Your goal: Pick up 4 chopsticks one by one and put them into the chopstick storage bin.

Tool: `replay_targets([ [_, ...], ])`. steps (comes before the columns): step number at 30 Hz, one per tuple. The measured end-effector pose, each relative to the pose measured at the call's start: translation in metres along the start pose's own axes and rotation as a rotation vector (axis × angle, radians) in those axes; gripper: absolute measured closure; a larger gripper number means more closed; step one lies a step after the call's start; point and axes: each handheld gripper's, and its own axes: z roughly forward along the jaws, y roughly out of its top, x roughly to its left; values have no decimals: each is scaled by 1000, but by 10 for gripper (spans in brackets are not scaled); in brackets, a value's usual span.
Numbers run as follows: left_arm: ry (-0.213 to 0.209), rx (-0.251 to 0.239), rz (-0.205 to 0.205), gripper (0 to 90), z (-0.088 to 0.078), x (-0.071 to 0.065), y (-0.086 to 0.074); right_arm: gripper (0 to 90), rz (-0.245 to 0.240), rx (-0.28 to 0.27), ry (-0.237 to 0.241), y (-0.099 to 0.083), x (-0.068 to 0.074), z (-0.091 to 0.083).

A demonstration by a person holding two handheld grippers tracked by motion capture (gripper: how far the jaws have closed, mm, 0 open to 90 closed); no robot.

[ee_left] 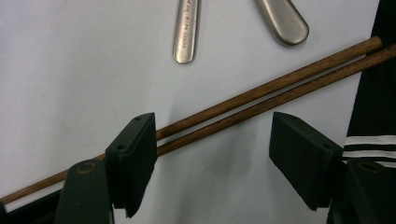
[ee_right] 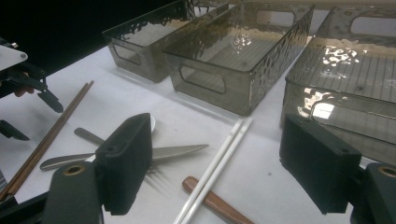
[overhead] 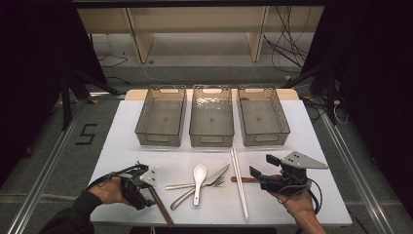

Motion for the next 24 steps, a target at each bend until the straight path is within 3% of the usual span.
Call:
replay_targets([
  [12,-20,15,50,351,6,1,0,267,-1,5,-3,0,0,1],
  [24,-48,34,73,361,9,1,2,268,0,13,-5,0,0,1],
])
